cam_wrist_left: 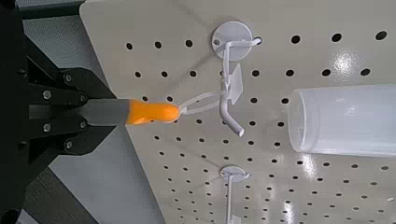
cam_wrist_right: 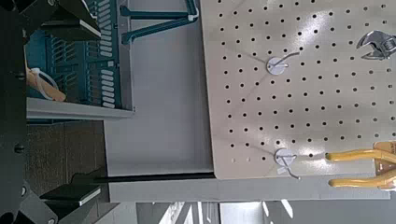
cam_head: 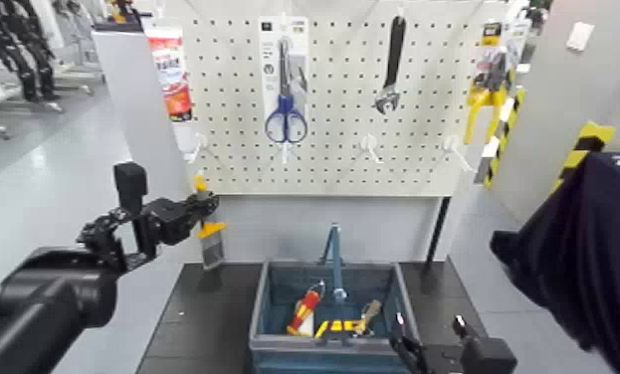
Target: Put the yellow paint brush into the crate.
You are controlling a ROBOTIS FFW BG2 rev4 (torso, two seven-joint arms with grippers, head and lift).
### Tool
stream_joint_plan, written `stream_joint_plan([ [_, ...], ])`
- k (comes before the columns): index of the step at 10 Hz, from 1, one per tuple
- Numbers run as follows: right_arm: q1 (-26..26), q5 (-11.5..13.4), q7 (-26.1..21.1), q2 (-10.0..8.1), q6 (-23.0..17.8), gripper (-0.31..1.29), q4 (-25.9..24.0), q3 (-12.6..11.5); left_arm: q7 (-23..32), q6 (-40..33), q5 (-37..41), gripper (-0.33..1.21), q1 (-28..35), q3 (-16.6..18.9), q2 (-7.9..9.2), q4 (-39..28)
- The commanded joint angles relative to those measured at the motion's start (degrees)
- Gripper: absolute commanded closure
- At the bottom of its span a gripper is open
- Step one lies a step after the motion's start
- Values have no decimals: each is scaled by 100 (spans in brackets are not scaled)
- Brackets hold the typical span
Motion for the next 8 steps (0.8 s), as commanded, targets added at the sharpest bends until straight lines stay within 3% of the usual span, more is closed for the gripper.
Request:
stream_joint_plan([
  [1, 17, 0, 0, 0, -1, 15, 0, -16, -6, 36, -9, 120, 225, 216, -13, -441],
  [8, 17, 9, 0, 0, 43, 15, 0, 1, 188, 924, -167, 120, 1227, 893, 22, -2770],
])
